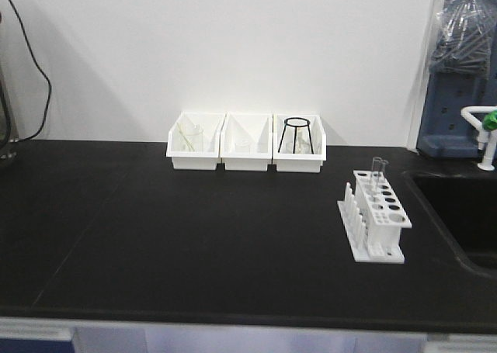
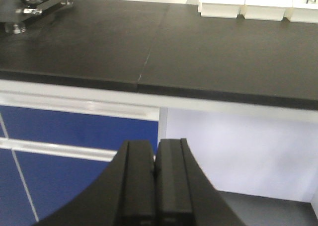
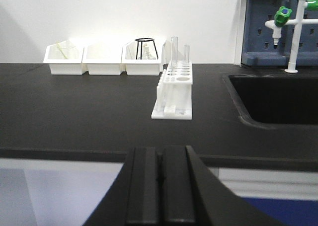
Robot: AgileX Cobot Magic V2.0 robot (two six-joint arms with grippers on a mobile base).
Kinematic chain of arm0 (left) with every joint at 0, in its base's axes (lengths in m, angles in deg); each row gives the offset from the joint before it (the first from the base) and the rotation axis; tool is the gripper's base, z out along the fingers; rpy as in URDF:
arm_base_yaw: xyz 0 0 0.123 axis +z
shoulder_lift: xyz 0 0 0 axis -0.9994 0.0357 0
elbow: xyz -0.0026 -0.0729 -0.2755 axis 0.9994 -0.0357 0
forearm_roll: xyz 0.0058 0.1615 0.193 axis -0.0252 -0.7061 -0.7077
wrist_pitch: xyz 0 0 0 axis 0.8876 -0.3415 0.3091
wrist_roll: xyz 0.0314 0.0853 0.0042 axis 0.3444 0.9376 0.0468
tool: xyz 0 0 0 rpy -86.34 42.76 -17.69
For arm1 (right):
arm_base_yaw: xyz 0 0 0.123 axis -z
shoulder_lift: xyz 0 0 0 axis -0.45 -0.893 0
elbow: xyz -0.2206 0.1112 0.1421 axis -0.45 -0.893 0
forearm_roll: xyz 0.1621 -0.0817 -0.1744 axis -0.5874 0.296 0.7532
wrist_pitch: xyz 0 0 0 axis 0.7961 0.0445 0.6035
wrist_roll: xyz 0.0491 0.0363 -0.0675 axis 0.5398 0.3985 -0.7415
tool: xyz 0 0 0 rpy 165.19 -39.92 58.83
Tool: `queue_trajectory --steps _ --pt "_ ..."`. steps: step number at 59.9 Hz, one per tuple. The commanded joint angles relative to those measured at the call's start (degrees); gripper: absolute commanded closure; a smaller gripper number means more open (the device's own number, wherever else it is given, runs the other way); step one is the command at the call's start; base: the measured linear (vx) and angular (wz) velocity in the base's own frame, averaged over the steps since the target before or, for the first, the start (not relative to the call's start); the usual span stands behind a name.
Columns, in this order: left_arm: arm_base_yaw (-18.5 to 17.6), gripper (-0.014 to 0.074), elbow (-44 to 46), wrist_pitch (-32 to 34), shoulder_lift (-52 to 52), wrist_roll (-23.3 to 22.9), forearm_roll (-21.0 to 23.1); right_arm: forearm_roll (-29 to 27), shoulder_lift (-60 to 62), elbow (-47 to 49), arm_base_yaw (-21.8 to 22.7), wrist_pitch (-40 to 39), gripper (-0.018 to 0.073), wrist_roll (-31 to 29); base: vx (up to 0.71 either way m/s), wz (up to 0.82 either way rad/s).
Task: Flip and reinsert test tube from rack
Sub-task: 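Drive the base toward the white test tube rack on the counter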
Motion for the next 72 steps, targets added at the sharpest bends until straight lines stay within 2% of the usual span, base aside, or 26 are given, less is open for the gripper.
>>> queue_trajectory --steps 1,39,72 --pt "-0.4 0.0603 -0.1 5.0 -0.7 0.0 0.2 0.1 0.6 -0.1 0.0 -4.4 0.0568 -0.3 0.44 -0.01" --pt "-0.4 0.0603 -0.1 5.0 -0.7 0.0 0.2 0.1 0.6 -0.1 0.0 -4.4 0.0568 -0.3 0.39 -0.06" --pt "-0.4 0.0603 -0.1 5.0 -0.7 0.0 0.2 0.1 0.6 -0.1 0.0 -4.4 0.0568 -0.3 0.25 -0.02"
